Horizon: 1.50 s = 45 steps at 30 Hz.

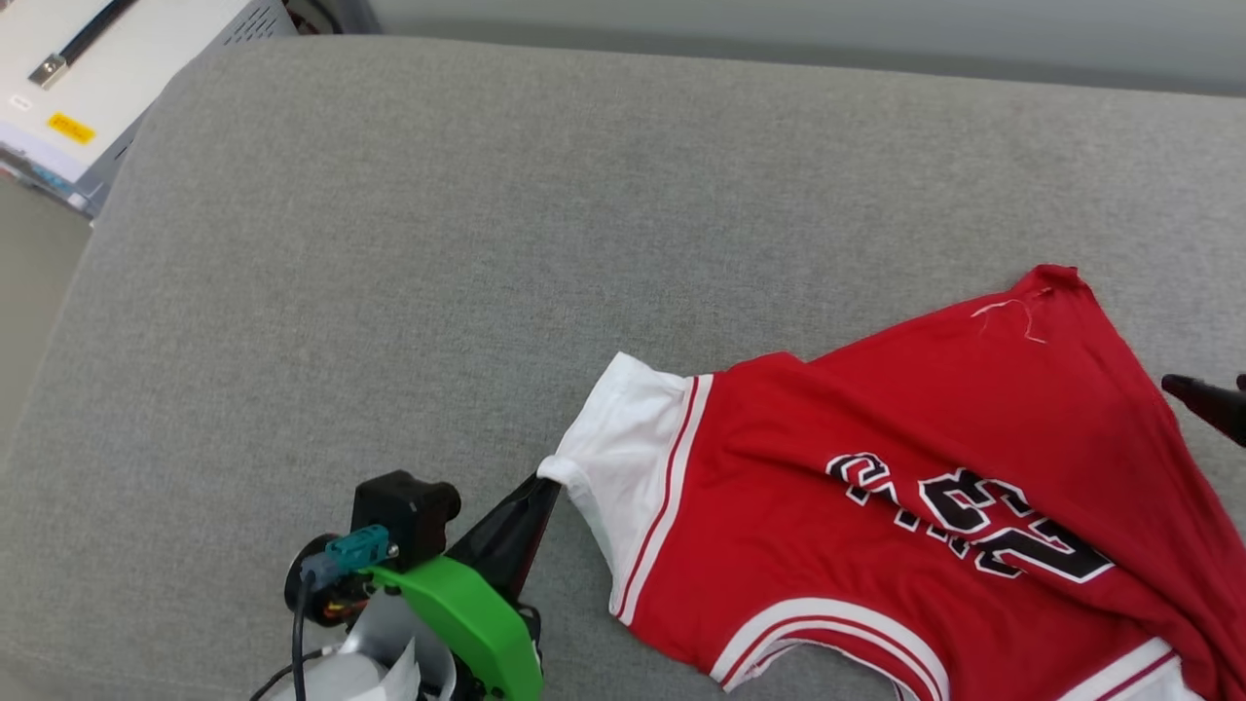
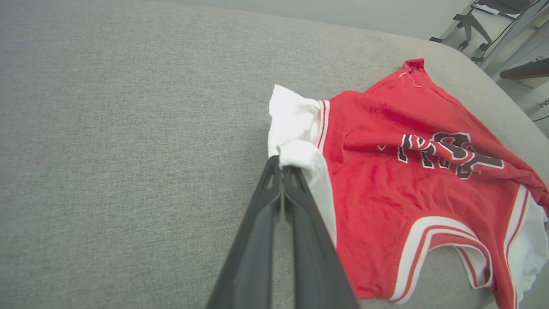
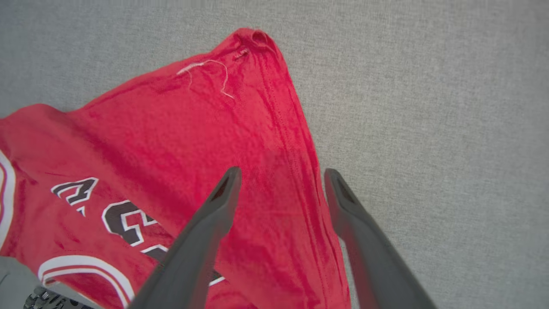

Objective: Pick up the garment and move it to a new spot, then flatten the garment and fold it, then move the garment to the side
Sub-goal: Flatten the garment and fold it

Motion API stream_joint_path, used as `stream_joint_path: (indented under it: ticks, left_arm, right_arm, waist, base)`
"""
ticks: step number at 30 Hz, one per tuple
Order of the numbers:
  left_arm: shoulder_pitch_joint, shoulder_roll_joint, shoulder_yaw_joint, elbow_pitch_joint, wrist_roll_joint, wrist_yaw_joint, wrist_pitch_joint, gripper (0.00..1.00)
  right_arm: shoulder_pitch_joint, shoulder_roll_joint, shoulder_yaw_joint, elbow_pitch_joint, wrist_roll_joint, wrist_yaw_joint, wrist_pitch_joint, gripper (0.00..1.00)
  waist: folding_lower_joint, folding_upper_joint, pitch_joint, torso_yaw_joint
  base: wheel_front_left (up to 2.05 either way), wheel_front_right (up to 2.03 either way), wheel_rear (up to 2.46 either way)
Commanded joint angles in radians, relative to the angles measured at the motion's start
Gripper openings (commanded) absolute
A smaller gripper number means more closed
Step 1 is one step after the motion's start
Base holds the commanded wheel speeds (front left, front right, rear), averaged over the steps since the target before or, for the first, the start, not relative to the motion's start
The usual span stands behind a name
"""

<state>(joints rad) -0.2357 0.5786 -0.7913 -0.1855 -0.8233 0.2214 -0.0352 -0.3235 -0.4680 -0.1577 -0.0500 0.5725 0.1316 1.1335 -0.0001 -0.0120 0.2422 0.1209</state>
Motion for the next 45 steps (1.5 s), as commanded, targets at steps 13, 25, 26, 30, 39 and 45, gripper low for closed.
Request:
stream_joint_path:
  ticks: [13, 25, 26, 30, 39, 45]
  left_arm:
    - [-0.071, -0.044, -0.013, 0.000, 0.037, -0.026, -0.009, 0.00]
    - [-0.084, -0.064, -0.020, 0.025, 0.036, -0.036, -0.024, 0.00]
    - [-0.085, -0.064, -0.020, 0.025, 0.036, -0.036, -0.025, 0.00]
    - [-0.086, -0.062, -0.018, 0.027, 0.035, -0.035, -0.026, 0.00]
    - [-0.091, -0.051, -0.010, 0.035, 0.034, -0.031, -0.029, 0.00]
    - [-0.096, -0.032, 0.007, 0.034, 0.035, -0.023, -0.033, 0.00]
  right_arm:
    - [-0.271, -0.063, 0.123, 0.272, -0.128, -0.001, -0.043, 1.00]
    - [-0.283, -0.112, 0.221, 0.428, -0.131, -0.001, -0.052, 0.82]
    - [-0.280, -0.114, 0.227, 0.436, -0.126, -0.001, -0.051, 0.14]
    - [-0.278, -0.118, 0.233, 0.459, -0.109, -0.001, -0.074, 0.00]
    - [-0.311, -0.113, 0.236, 0.482, -0.075, -0.001, -0.211, 0.00]
    - [-0.328, -0.128, 0.264, 0.472, -0.028, -0.001, -0.331, 0.00]
  waist:
    - [0.0001, 0.0120, 0.180, 0.175]
    - [0.0001, 0.0120, 0.199, 0.206]
    - [0.0001, 0.0120, 0.199, 0.206]
    - [0.0001, 0.0120, 0.197, 0.202]
    - [0.0001, 0.0120, 0.147, 0.161]
    - [0.0001, 0.0120, 0.066, 0.117]
  base:
    - [0.00, 0.00, 0.00]
    - [0.00, 0.00, 0.00]
    - [0.00, 0.00, 0.00]
    - [0.00, 0.00, 0.00]
    - [0.00, 0.00, 0.00]
    - [0.00, 0.00, 0.00]
